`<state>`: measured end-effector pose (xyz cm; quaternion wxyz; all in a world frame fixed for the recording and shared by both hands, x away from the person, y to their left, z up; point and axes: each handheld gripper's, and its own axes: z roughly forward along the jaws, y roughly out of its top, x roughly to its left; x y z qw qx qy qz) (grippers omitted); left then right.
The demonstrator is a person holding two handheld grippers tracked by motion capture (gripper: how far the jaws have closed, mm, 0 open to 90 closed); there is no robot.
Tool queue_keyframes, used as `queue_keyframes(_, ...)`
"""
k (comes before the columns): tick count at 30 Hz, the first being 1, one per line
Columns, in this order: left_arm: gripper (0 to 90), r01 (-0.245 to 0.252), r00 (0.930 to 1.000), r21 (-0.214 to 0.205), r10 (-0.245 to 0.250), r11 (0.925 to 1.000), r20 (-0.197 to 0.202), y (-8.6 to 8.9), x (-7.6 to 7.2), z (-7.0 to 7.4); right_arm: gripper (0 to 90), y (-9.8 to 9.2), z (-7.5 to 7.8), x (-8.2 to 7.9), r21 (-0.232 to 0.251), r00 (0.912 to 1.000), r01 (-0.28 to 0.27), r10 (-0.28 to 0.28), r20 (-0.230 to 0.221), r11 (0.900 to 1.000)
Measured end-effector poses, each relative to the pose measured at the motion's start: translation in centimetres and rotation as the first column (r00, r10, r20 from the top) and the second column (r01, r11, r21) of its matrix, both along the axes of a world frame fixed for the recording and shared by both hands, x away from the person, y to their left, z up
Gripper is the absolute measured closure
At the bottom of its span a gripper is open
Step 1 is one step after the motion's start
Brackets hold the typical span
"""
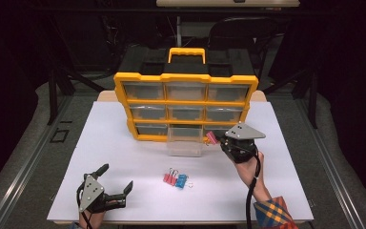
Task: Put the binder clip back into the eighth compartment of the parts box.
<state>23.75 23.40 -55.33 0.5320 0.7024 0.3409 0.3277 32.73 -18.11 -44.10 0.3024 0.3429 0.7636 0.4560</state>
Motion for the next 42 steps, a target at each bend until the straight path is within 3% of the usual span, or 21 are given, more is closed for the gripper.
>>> queue_keyframes(16,0.0,-0.001,1.0,-0.002,0.001,1.0,0.0,0.1,0.0,0.0,88.9,4.1,1.4,2.0,-0.015,0.9982,-0.059,0.059,0.01,0.9982)
queue_keyframes(28,0.0,0.001,1.0,-0.004,-0.001,1.0,0.0,0.0,0.1,0.0,88.8,6.8,0.2,3.8,-0.055,0.9962,-0.075,0.073,-0.047,0.9956)
queue_keyframes(42,0.0,-0.001,1.0,-0.004,0.001,1.0,0.003,0.1,0.0,0.0,88.7,7.6,-1.2,5.0,-0.089,0.9925,-0.064,0.054,-0.11,0.9939)
